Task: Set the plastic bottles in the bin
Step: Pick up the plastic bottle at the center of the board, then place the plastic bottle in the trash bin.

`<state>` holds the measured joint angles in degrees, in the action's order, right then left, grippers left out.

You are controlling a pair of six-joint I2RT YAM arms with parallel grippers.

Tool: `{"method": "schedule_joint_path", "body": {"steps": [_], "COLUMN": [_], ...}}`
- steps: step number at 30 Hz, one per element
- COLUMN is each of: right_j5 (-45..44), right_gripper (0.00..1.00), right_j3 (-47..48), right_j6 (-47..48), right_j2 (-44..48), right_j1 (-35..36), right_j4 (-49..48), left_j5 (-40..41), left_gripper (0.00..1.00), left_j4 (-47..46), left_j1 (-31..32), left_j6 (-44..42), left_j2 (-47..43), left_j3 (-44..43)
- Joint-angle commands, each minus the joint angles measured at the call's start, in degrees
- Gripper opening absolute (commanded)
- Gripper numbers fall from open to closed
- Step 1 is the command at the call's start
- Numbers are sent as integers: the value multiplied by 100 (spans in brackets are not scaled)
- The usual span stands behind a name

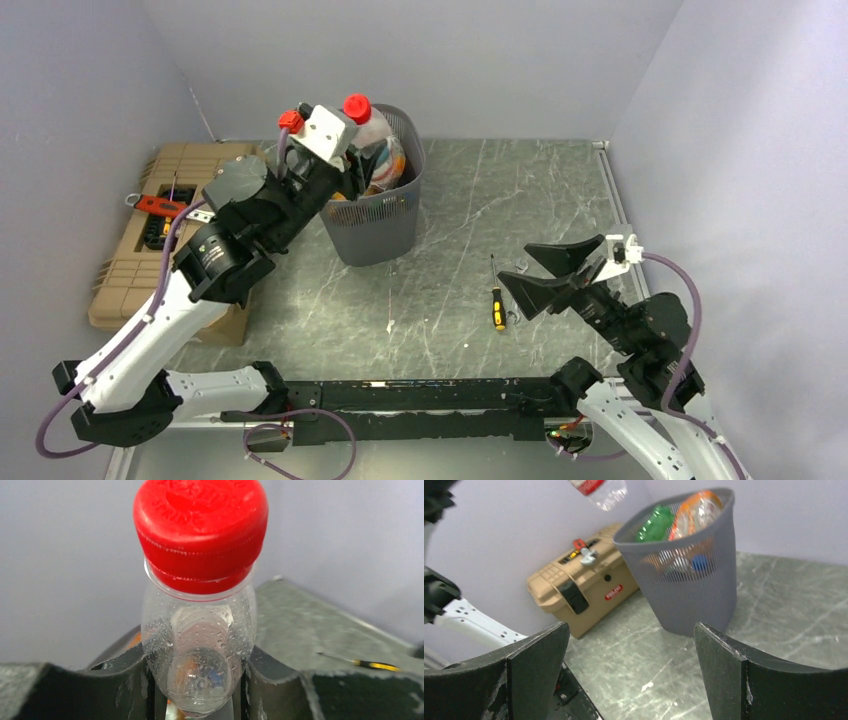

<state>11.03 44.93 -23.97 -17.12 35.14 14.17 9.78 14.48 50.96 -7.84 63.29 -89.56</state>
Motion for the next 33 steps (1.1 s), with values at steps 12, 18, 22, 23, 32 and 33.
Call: {"method": "schedule_joint_path", "body": {"steps": [12, 18, 22, 23, 32, 33], "right_j5": [-587, -550, -528, -523, -650, -628], "right_gripper": [99, 99, 99, 99, 99, 99], "right_j3": [-431, -521, -535, -526, -681, -699], "right_j6": [144, 125, 144, 151, 70, 49], "right_j2": [163, 138, 87, 66, 65, 45], "right_j1": [28, 28, 28, 28, 28, 28], "right_j4": [287, 297, 288, 288, 130, 107], "left_j5": [555, -496, -1327, -1522, -3431, -3518], "left_gripper": [0, 0, 0, 0, 0, 0], "left_j4": [469, 1701, 2450, 2483, 1649, 1542], "left_j1": [-1988, -2358, -2625, -2717, -3715, -3754], "left_j6": [-415, 494, 1274, 1510, 3310, 3415], "left_j2": [1213, 2108, 2607, 2628, 2329, 2335], "left_j3": [-737, -1638, -2143, -2156, -1065, -923]}}
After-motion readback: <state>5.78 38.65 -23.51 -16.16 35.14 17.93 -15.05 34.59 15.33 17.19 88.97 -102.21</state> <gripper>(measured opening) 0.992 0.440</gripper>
